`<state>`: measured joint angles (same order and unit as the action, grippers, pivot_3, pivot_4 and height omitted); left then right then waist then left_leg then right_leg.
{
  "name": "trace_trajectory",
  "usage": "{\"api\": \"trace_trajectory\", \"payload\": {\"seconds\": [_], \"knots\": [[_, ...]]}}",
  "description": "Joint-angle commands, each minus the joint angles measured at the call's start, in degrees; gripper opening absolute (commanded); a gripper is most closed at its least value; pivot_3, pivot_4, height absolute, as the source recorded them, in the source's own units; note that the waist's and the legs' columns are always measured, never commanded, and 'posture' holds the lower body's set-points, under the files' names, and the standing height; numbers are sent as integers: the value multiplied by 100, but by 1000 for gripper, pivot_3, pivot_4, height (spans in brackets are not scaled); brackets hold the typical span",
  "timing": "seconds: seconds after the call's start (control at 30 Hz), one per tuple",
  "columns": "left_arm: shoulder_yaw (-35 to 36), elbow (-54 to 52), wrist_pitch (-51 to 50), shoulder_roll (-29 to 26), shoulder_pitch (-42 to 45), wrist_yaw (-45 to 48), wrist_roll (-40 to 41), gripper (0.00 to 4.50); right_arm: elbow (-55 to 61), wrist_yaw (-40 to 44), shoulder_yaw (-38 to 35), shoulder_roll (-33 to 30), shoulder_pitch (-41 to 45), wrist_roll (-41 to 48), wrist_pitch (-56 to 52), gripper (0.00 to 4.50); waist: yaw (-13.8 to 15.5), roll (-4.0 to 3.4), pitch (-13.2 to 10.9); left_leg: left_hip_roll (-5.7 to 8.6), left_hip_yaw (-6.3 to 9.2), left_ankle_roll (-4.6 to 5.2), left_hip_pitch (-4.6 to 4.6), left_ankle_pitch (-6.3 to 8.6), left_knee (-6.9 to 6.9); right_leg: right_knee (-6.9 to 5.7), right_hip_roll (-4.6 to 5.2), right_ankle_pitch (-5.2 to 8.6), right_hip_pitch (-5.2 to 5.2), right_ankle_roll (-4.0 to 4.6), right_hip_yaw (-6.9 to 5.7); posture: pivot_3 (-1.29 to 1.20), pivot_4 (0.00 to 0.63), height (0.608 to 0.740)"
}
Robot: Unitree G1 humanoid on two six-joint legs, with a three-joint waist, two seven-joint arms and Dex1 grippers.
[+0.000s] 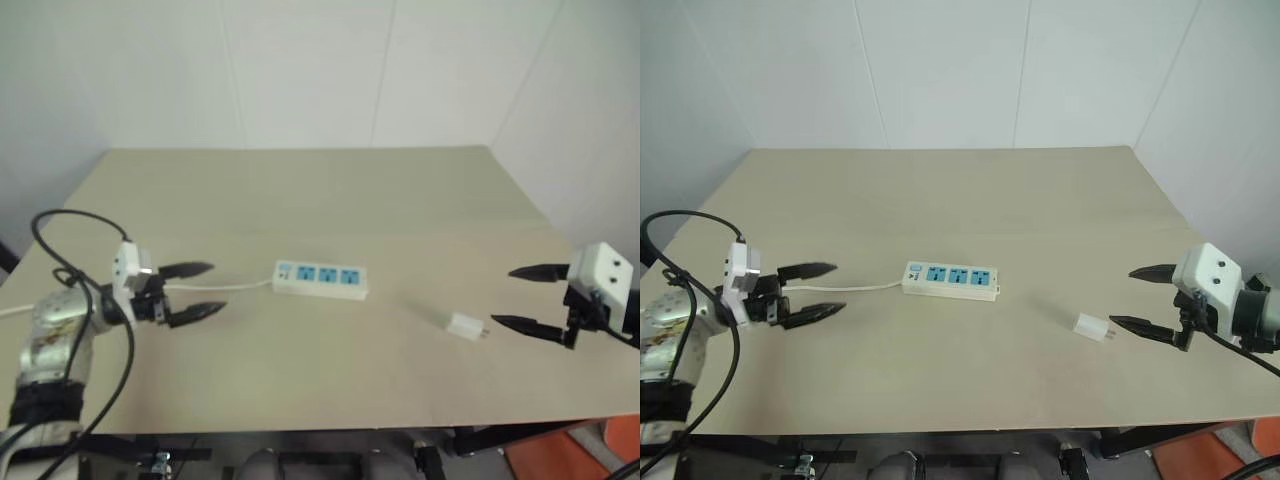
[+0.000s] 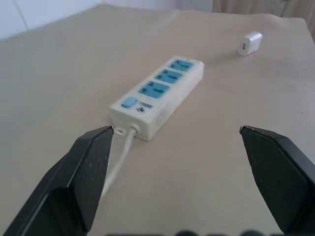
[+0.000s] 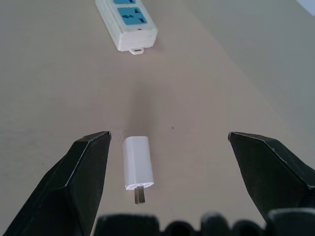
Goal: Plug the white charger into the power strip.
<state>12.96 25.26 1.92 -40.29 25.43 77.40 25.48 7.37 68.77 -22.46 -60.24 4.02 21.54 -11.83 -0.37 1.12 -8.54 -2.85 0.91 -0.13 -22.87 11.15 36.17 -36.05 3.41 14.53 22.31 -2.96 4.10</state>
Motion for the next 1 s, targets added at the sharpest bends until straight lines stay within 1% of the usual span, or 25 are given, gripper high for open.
{"api": "trace_trajectory", "payload": {"seconds": [0.03,0.1,0.2,0.27,0.33,0.4,0.53,0.63,0.7,0.93,0.97,1.0], "knots": [[-9,697,647,43,375,20,-237,4474,559,-282,-32,52,165,145,-136,4500,-16,0,0,0,0,0,-1,0,2,0,0,0,0,-1,1,0,150,740],[-120,1272,839,169,732,144,-330,4474,860,-457,27,158,219,196,-220,4500,-37,1,0,0,0,0,-2,0,2,3,0,0,-1,-1,2,0,150,740],[-332,2466,1380,405,1420,320,-682,4474,1286,-789,188,377,379,264,-396,4500,-29,2,0,2,0,0,-6,0,3,4,0,-1,0,-2,1,0,150,740],[-472,3255,1522,532,1879,542,-901,4474,1505,-1009,327,517,491,285,-514,4500,-25,2,-1,3,3,0,-9,0,4,3,-1,-1,1,-3,0,0,150,740],[-779,3899,1806,567,2256,554,-1378,4474,1674,-1201,443,629,591,281,-602,4500,-30,3,-1,5,3,0,-16,0,6,6,-1,-3,2,-3,0,0,150,740],[-965,4295,2022,596,2493,477,-1693,4474,1786,-1361,516,694,668,267,-691,4500,-33,3,-1,6,4,0,-25,0,7,13,0,-5,5,-2,-1,0,150,740],[-1006,4749,2163,812,2805,97,-1982,4474,2140,-1695,724,857,842,326,-933,4500,-35,4,-2,6,6,0,-34,1,5,12,0,-12,14,9,-2,0,150,740],[-1011,4920,2162,1010,2930,-222,-2168,4474,2283,-1956,1001,985,983,197,-1098,4500,-35,5,-2,6,10,0,-35,0,4,7,0,-12,16,9,-5,0,150,740],[-1144,4987,2256,1109,2975,-576,-2433,4474,2311,-2125,1183,1060,1057,84,-1169,4500,-34,5,-2,6,10,0,-34,0,6,6,0,-12,15,9,-5,0,150,740],[-1497,5142,2051,1224,3106,-1282,-3149,4474,2503,-2386,1510,1193,1154,-14,-1361,4500,-31,6,-3,7,12,0,-34,0,7,3,-1,-12,15,8,-6,0,150,740],[-1475,5158,1994,1239,3111,-1341,-3166,4096,2519,-2399,1531,1199,1140,-28,-1369,4500,-28,6,-3,7,12,0,-34,0,7,3,-1,-12,14,8,-6,0,150,740],[-1435,5173,1905,1255,3121,-1350,-3157,3934,2527,-2416,1560,1209,1127,-49,-1372,4500,-32,6,-3,8,12,0,-33,0,8,3,-1,-12,14,8,-6,0,150,740]]}}
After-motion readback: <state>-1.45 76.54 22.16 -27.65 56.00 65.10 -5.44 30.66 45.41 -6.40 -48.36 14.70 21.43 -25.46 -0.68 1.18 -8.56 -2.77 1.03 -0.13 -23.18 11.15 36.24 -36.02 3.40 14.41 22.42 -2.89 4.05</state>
